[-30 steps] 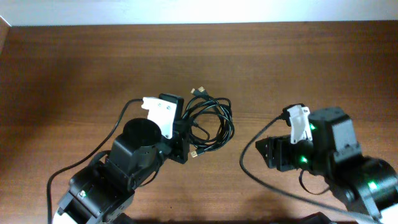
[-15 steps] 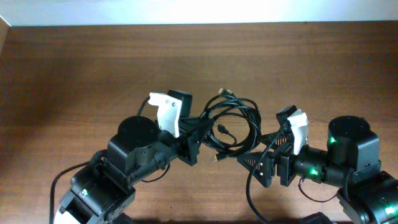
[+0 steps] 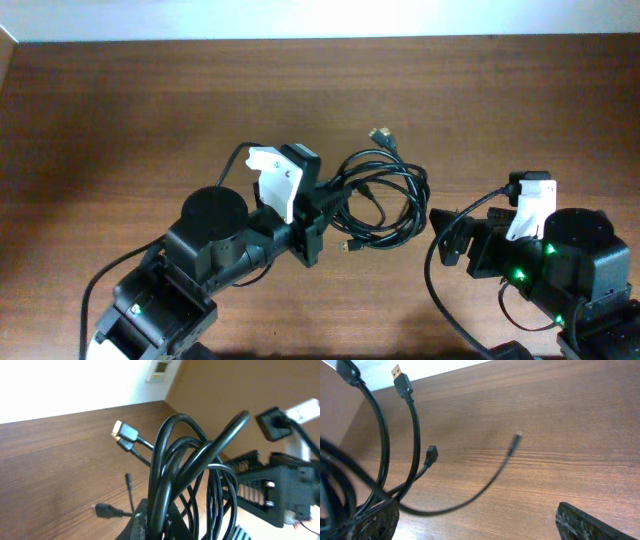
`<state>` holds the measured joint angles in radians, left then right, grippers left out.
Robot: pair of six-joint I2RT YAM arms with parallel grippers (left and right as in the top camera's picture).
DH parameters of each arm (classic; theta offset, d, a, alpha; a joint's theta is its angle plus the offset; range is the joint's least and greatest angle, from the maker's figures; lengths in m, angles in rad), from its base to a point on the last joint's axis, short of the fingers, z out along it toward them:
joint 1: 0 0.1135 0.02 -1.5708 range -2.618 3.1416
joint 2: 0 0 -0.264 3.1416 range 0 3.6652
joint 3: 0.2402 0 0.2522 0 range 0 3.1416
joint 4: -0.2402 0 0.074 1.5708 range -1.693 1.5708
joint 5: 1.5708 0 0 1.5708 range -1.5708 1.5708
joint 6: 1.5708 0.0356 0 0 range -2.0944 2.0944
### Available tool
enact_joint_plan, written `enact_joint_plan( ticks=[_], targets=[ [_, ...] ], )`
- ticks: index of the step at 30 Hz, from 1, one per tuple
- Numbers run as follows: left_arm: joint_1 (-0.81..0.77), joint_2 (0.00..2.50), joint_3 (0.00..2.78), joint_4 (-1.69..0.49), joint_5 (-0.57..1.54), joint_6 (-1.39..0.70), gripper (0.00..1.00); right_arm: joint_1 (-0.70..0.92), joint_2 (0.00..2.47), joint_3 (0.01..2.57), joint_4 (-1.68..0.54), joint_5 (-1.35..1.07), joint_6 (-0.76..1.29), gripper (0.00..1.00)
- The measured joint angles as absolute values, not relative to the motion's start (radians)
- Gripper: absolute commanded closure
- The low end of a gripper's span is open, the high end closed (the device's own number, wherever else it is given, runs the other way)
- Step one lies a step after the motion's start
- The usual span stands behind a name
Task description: Untangle cables
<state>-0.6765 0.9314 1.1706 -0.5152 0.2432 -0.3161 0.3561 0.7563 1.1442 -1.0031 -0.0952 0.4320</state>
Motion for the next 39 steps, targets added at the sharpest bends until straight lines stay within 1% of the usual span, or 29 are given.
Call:
enact_joint_plan(
  ticks=[3, 5, 9, 17, 24, 28, 31, 34, 37, 39],
  targets=[
    [-0.677, 0.933, 1.171, -0.511, 0.273, -0.303, 1.0, 0.356, 0.756, 1.144, -0.953, -0.223, 0.334, 0.01],
    [-0.672, 0.943, 1.171, -0.511, 0.273, -0.301, 1.0, 0.354, 0.756, 1.144, -0.939, -0.377, 0.221, 0.01],
    [-0.672, 0.958, 1.171, -0.505, 0.289, -0.294, 1.0, 0.354, 0.756, 1.144, -0.933, -0.482, 0.149, 0.01],
    [-0.67, 0.959, 1.171, -0.512, 0.345, -0.288, 1.0, 0.354, 0.756, 1.144, -0.856, -0.564, 0.131, 0.01],
    [-0.667, 0.98, 1.171, -0.512, 0.46, -0.224, 1.0, 0.354, 0.756, 1.144, -0.813, -0.532, 0.154, 0.01],
    [-0.667, 0.98, 1.171, -0.519, 0.477, -0.2, 1.0, 0.354, 0.756, 1.144, -0.797, -0.521, 0.172, 0.01],
    [-0.667, 0.981, 1.171, -0.522, 0.451, -0.195, 1.0, 0.354, 0.756, 1.144, -0.828, -0.527, 0.176, 0.01],
    [-0.668, 0.986, 1.171, -0.53, 0.342, -0.271, 1.0, 0.354, 0.756, 1.144, -0.867, -0.577, 0.154, 0.01],
    [-0.668, 0.991, 1.171, -0.531, 0.289, -0.316, 1.0, 0.354, 0.756, 1.143, -0.839, -0.643, 0.131, 0.01],
    [-0.668, 0.991, 1.171, -0.533, 0.297, -0.326, 1.0, 0.354, 0.756, 1.143, -0.819, -0.657, 0.125, 0.01]
  ],
)
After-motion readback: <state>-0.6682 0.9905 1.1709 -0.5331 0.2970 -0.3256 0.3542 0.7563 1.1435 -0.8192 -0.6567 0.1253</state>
